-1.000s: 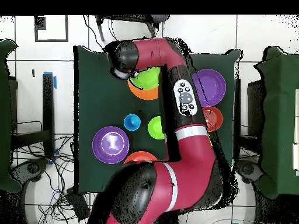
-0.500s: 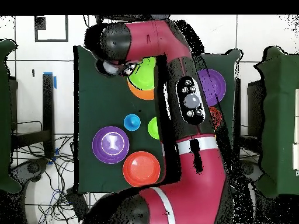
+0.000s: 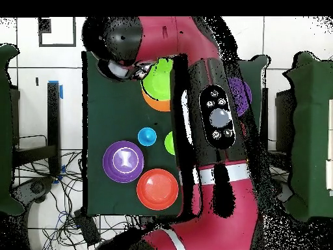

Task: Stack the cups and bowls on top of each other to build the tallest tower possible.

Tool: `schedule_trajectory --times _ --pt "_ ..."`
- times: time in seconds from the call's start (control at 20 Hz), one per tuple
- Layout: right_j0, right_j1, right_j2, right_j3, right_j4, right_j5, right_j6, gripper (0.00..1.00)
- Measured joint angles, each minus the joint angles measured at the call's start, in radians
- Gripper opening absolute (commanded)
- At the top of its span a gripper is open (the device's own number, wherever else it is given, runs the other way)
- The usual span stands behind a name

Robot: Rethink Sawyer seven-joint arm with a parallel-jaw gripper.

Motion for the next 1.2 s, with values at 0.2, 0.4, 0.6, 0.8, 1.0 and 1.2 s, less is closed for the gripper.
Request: schedule_trajectory --times 0.2,0.4,0.6,0.8,1.0,1.2 --pt "-0.001 -0.011 0.0 0.015 0.0 -0.009 0.0 1.0" --pt "-0.009 -0.018 0.0 0.062 0.0 -0.064 0.0 1.0" --pt "-0.018 -0.018 0.0 0.12 0.0 -0.135 0.0 1.0" --pt "-0.021 -0.019 -0.008 0.187 0.0 -0.21 0.0 1.0" --pt "-0.017 -0.027 -0.026 0.289 0.0 -0.306 0.0 1.0" --pt "-0.001 -0.042 -0.058 0.375 0.001 -0.382 0.0 1.0"
